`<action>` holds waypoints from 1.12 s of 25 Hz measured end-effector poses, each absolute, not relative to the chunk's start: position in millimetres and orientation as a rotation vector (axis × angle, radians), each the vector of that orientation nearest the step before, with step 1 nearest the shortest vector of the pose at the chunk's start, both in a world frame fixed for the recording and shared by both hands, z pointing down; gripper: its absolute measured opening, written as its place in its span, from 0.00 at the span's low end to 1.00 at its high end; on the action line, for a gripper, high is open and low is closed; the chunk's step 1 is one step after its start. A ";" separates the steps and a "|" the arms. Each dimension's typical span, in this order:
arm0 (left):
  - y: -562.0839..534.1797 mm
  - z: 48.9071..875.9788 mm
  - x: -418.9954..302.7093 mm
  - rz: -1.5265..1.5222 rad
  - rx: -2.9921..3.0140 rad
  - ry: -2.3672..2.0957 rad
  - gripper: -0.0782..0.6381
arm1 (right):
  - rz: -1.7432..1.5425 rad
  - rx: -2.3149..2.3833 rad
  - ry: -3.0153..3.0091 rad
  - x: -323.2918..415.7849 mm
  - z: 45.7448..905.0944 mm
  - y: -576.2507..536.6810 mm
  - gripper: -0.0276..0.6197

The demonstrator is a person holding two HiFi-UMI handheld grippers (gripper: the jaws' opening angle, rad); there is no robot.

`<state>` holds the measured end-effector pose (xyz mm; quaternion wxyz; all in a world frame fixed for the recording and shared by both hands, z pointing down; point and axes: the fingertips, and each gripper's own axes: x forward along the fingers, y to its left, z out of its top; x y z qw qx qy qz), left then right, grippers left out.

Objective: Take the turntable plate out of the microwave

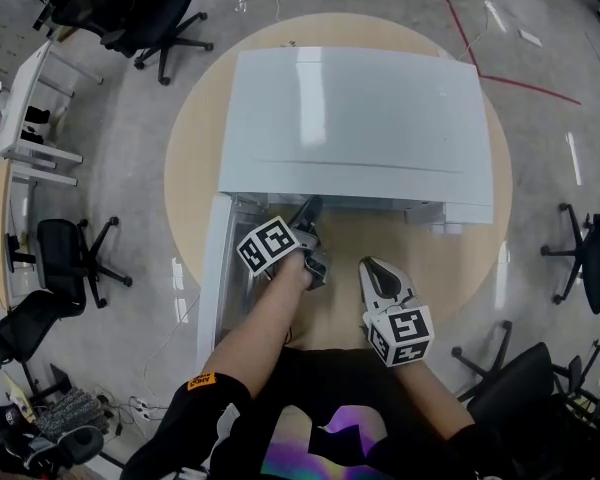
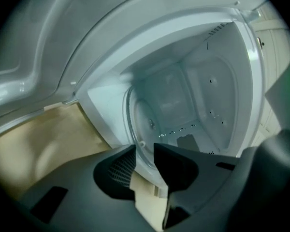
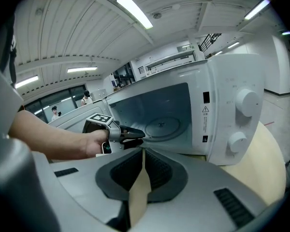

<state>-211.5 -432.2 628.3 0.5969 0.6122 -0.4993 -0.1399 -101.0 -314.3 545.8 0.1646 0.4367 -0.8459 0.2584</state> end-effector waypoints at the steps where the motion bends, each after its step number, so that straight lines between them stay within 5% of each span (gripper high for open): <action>1: -432.8 628.2 -211.2 -0.334 1.412 -1.154 0.33 | 0.746 1.242 -2.409 -101.6 547.7 -316.5 0.07; 9: -432.6 636.1 -217.1 -0.338 1.356 -1.159 0.22 | 0.884 1.238 -2.405 -109.7 567.9 -341.2 0.07; 28: -434.9 627.4 -219.2 -0.402 1.315 -1.180 0.20 | 1.485 1.210 -2.466 -135.3 612.6 -415.6 0.07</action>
